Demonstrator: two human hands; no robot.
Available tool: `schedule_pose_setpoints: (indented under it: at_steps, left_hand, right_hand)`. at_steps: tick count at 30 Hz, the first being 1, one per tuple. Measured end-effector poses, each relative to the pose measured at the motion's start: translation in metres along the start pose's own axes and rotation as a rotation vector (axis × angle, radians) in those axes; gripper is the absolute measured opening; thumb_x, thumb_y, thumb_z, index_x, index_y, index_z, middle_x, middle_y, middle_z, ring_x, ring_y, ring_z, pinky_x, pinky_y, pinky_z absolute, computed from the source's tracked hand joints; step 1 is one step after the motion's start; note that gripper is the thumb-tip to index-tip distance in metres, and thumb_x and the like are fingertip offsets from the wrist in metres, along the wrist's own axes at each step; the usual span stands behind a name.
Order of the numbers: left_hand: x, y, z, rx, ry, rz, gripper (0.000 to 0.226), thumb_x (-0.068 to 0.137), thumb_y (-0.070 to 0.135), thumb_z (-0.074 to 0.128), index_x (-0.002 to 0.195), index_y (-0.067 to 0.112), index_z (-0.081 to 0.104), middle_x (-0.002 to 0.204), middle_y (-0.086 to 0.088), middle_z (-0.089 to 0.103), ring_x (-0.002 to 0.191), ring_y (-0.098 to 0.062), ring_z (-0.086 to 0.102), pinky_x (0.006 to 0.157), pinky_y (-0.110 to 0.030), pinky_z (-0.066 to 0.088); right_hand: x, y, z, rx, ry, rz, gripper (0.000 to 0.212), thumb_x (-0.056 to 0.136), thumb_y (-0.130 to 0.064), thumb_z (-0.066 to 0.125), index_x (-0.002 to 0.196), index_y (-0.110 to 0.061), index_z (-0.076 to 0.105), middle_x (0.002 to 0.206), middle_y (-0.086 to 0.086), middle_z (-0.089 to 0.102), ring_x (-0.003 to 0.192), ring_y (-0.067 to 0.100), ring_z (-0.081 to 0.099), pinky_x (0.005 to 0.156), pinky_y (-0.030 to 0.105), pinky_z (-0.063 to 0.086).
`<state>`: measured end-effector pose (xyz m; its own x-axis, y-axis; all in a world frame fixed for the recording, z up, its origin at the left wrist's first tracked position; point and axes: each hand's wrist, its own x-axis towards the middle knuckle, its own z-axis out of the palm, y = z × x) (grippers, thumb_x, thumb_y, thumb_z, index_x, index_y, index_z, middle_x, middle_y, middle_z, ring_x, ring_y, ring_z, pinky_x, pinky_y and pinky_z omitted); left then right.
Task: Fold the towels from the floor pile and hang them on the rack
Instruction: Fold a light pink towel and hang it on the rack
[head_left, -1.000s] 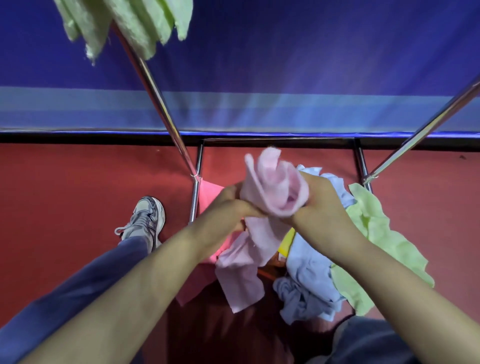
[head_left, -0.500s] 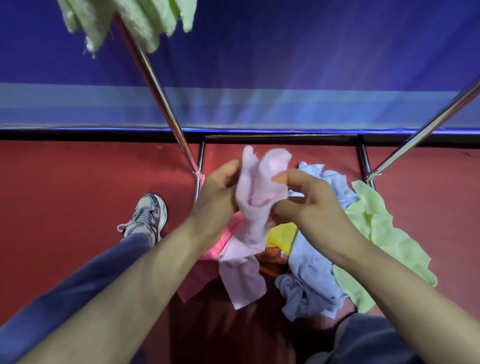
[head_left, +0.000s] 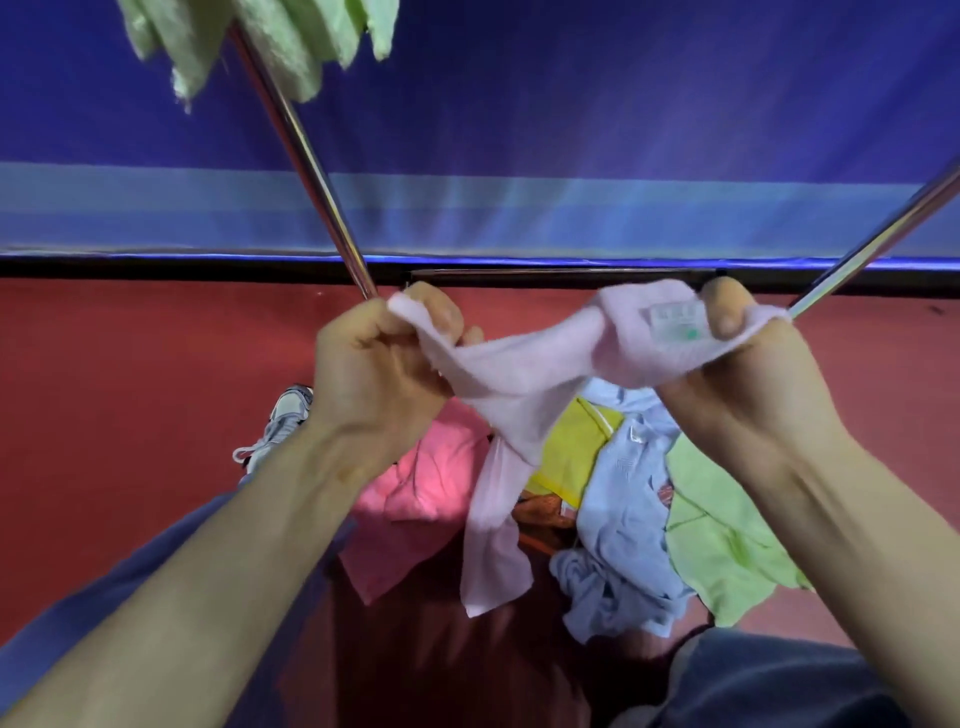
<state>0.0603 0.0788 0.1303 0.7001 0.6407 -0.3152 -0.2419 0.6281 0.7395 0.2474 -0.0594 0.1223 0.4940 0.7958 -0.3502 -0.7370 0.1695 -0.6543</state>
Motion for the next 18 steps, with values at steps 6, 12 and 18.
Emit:
schedule_pose_setpoints:
  at_steps: [6,12,18]
  left_hand:
    - [-0.006,-0.001,0.009,0.055,-0.078,-0.121,0.023,0.07,0.019,0.036,0.052,0.009,0.047,0.045,0.001,0.035,0.037,-0.008,0.029,0.038,-0.021,0.029]
    - [-0.002,-0.023,-0.002,0.631,-0.177,-0.029,0.031,0.092,0.022,0.057,0.121,0.012,0.061,0.066,-0.001,0.056,0.056,-0.008,0.05,0.053,-0.016,0.039]
    - [0.002,-0.066,-0.009,0.79,-0.333,-0.07,0.051,0.079,0.005,0.075,0.126,0.01,0.053,0.111,-0.014,0.069,0.089,-0.013,0.062,0.076,-0.037,0.055]
  right_hand:
    - [-0.007,0.004,-0.002,0.001,-0.243,0.085,0.03,0.061,-0.032,0.076,0.048,-0.022,0.051,0.117,0.019,0.035,0.124,0.036,0.042,0.117,0.048,0.024]
    - [-0.014,0.013,0.014,-0.739,-0.304,-0.101,0.027,0.064,0.01,0.05,0.049,-0.012,0.049,0.06,0.015,0.04,0.059,0.026,0.036,0.056,0.032,0.031]
    - [-0.019,0.061,0.012,-0.964,-0.055,-0.009,0.02,0.071,-0.022,0.073,0.086,-0.019,0.06,0.075,-0.002,0.065,0.068,0.024,0.06,0.065,0.039,0.052]
